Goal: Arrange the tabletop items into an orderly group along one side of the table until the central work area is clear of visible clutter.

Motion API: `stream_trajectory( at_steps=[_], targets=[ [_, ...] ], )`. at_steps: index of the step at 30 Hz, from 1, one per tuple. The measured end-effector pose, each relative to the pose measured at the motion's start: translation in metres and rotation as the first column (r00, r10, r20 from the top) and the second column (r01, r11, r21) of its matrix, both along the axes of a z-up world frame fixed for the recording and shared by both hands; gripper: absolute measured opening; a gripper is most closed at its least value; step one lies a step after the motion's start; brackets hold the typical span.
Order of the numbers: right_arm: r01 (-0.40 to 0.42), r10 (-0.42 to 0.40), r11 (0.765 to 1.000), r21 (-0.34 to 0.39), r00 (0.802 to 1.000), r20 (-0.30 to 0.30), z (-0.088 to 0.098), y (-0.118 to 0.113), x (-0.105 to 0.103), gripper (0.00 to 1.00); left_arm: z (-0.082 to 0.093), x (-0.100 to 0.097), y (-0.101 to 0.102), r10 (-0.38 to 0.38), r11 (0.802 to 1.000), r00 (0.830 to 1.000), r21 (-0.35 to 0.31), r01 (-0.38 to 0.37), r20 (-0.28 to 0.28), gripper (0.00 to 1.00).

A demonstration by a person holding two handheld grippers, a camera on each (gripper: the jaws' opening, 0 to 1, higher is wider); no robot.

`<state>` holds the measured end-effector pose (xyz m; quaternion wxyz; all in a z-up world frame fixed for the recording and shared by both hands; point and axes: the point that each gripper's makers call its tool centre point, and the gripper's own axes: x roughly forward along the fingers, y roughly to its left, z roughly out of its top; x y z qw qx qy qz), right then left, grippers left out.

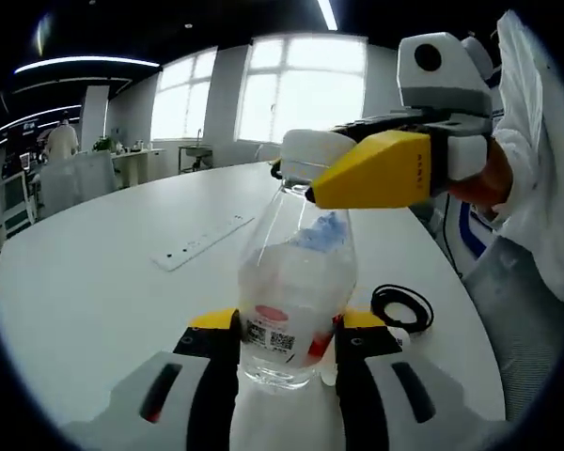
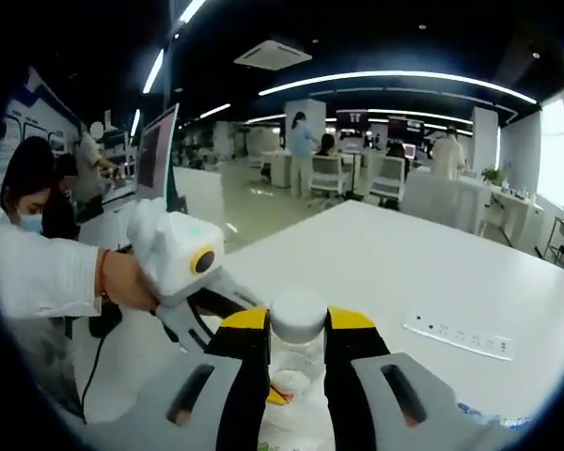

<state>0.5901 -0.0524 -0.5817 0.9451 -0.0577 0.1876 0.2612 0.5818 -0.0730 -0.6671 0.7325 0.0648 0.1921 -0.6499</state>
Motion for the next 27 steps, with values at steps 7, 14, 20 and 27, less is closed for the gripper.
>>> stream_trajectory(
  at_steps=[7,14,20,27],
  targets=[
    [0.015,-0.015,1.0,-0.008,1.0,-0.022,-0.01,-0.002,0.004,0.19,-0.009,-0.001,-0.001,-0.004,1.0,1.0,0.001,0.004,-0.025,0.39],
    [0.018,-0.019,1.0,-0.018,0.999,-0.045,-0.019,0.0,0.004,0.19,-0.018,0.0,0.002,-0.006,1.0,0.999,0.014,0.006,-0.041,0.39],
    [0.019,-0.022,0.999,-0.042,0.998,-0.059,-0.026,0.003,0.003,0.19,-0.025,-0.003,0.003,-0.013,1.0,0.998,0.021,0.014,-0.055,0.39],
    [0.025,-0.028,0.999,-0.044,0.998,-0.064,-0.028,0.003,0.004,0.19,-0.026,-0.004,0.003,-0.011,1.0,0.998,0.01,0.012,-0.068,0.4]
  ],
)
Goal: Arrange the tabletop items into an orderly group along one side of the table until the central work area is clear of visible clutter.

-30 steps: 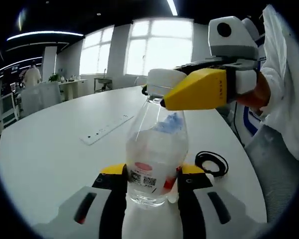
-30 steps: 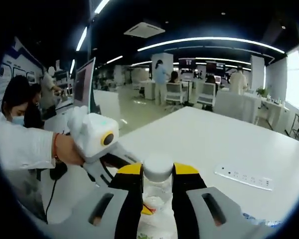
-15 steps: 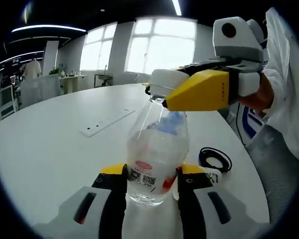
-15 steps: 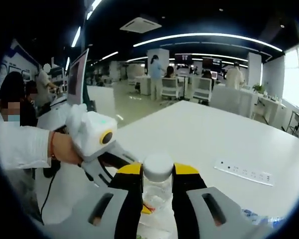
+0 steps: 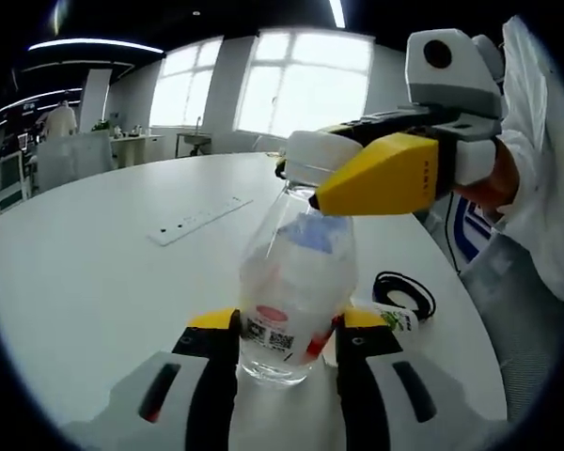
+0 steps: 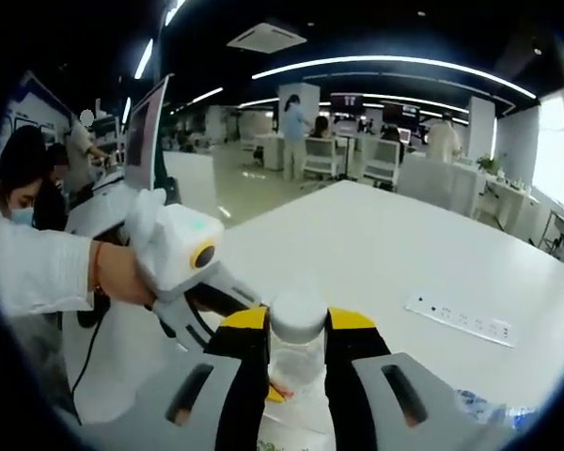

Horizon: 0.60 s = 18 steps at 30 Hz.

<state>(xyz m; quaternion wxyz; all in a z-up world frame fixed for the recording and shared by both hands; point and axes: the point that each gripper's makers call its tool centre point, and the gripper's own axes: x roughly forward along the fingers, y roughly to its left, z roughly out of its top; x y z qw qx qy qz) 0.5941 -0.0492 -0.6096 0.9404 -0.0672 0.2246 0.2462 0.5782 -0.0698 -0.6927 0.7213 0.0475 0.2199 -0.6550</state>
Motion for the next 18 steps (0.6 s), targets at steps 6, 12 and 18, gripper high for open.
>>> stream_trajectory(
  at_steps=[6,12,18],
  targets=[
    [-0.019,0.019,1.0,-0.005,1.0,0.009,-0.0002,0.0026,-0.0035,0.2,-0.0009,-0.0014,0.0018,0.011,1.0,1.0,0.0,-0.011,-0.011,0.41],
    [-0.022,0.022,1.0,-0.001,1.0,0.009,0.0004,0.0029,-0.0059,0.2,-0.0018,-0.0015,0.0036,0.016,1.0,1.0,0.01,-0.016,-0.007,0.41],
    [-0.026,0.026,1.0,-0.001,0.999,0.018,0.0028,0.0029,-0.0079,0.2,-0.0015,-0.0041,0.0044,0.019,1.0,1.0,0.016,-0.019,-0.004,0.4]
  ],
)
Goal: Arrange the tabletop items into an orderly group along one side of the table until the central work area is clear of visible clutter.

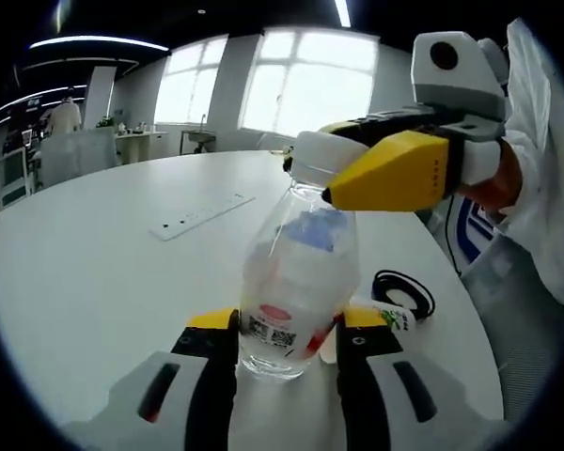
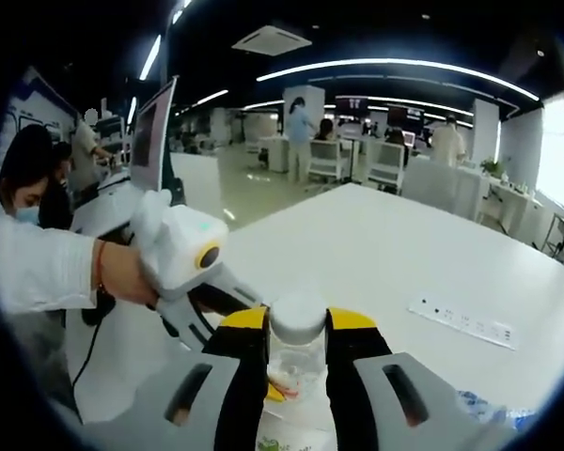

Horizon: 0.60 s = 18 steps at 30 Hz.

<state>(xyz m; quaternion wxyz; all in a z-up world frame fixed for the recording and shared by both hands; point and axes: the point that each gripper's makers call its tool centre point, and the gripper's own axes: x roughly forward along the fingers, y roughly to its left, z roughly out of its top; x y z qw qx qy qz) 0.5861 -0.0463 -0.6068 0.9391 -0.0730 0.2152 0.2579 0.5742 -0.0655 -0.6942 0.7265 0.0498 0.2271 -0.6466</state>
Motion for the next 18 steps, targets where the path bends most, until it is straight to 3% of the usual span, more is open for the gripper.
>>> stream_trajectory(
  at_steps=[18],
  targets=[
    [-0.009,0.01,1.0,0.004,1.0,-0.004,0.0006,0.0003,-0.0011,0.2,-0.0003,-0.0001,0.0033,0.004,1.0,1.0,0.007,-0.004,0.002,0.39]
  ],
)
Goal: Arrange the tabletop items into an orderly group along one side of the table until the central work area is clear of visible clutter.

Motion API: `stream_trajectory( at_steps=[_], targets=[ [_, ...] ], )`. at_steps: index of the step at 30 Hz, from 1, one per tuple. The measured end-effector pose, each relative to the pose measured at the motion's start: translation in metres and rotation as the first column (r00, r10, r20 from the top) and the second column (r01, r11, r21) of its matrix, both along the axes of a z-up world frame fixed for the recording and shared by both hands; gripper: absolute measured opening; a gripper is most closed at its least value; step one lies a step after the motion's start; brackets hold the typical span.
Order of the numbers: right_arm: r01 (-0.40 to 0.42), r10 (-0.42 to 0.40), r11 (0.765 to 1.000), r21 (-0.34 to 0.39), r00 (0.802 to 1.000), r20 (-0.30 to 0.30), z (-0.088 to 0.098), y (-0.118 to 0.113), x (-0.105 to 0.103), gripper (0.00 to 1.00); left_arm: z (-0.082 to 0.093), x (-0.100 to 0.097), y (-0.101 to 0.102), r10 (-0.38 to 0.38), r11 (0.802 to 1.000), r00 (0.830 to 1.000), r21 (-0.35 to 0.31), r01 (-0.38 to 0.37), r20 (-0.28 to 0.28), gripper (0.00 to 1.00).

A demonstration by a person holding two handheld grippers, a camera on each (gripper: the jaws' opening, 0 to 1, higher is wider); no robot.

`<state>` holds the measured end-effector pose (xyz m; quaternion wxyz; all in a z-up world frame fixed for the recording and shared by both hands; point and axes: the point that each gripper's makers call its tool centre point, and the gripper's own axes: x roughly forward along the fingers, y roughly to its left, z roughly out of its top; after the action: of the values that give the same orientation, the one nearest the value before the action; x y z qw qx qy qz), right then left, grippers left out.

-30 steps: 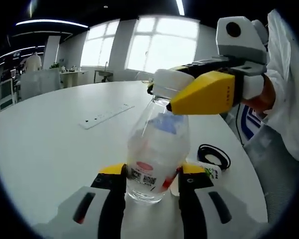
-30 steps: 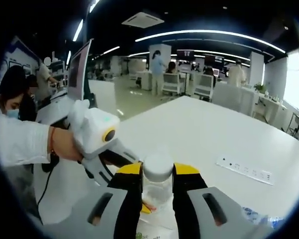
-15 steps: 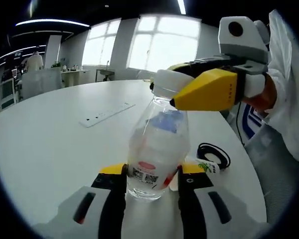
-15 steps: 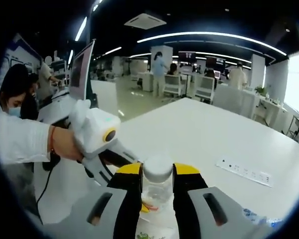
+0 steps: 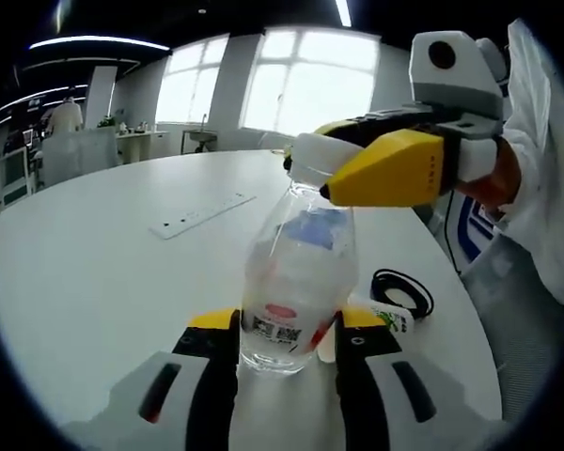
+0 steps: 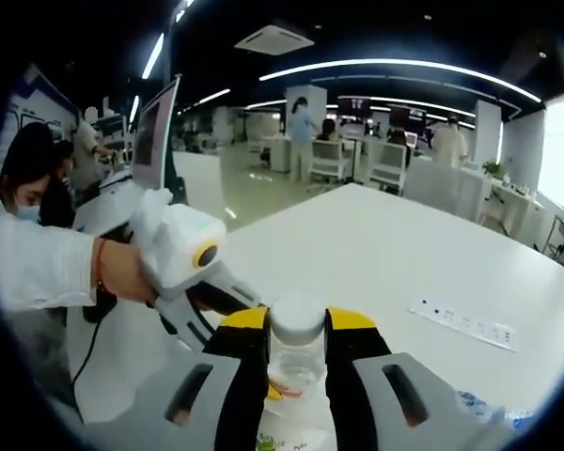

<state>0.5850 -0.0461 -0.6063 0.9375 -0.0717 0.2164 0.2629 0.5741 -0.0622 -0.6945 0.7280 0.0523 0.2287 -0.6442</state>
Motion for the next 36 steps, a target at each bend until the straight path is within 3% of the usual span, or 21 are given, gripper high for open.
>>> stream_trajectory(
  at_steps=[27,36],
  targets=[
    [-0.009,0.009,1.0,-0.007,1.0,-0.006,0.002,-0.001,-0.004,0.19,0.002,0.003,0.008,0.024,1.0,1.0,0.01,-0.024,0.001,0.4],
    [-0.017,0.017,1.0,-0.011,1.0,0.004,0.005,-0.001,-0.005,0.24,0.007,0.004,0.014,0.039,0.999,0.999,0.009,-0.039,0.008,0.39]
  ],
)
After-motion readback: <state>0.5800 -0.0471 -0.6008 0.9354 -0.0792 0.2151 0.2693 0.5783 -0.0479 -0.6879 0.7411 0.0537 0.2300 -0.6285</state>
